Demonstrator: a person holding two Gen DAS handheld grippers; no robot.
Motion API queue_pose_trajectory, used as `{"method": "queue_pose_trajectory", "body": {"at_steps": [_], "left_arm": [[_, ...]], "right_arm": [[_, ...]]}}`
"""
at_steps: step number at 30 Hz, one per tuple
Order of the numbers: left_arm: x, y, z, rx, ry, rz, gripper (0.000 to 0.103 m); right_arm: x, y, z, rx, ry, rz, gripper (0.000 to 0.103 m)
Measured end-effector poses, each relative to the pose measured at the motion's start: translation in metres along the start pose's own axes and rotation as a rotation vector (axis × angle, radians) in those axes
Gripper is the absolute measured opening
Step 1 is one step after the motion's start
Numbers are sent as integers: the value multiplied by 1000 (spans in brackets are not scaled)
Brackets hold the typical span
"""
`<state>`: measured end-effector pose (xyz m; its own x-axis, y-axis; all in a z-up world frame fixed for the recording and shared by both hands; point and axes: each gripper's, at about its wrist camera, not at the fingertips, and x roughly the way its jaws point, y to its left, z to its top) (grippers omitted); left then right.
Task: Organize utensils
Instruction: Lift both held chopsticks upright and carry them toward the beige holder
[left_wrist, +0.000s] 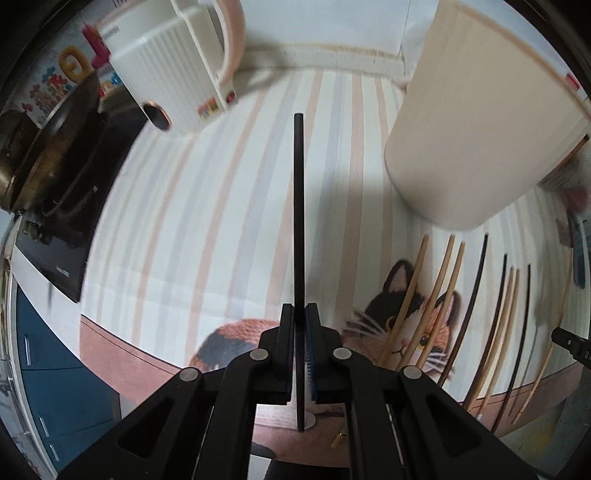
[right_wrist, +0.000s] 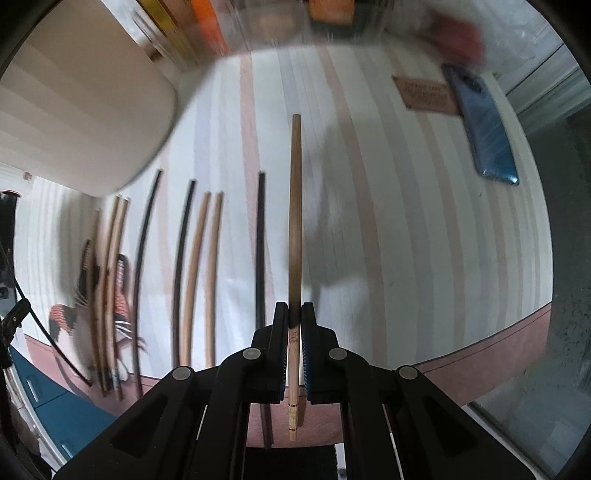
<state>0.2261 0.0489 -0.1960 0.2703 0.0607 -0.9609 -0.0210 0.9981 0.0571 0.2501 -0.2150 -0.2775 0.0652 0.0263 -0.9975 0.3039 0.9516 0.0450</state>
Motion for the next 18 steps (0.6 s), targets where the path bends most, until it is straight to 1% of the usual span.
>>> {"method": "queue_pose_trajectory", "body": {"at_steps": [8,13,18], "left_arm": [[-42,1,5,-20,-125,-9,3],[-66,2,9,-36,-170,-27,3],[-83,-7,11,-35,-191,-56,3]], "right_arm": [[-57,10,-6,-41,-125,52,7],[-97,42,10,-98,-194,85,7],[-120,78,9,-167,-242,110,7]]}}
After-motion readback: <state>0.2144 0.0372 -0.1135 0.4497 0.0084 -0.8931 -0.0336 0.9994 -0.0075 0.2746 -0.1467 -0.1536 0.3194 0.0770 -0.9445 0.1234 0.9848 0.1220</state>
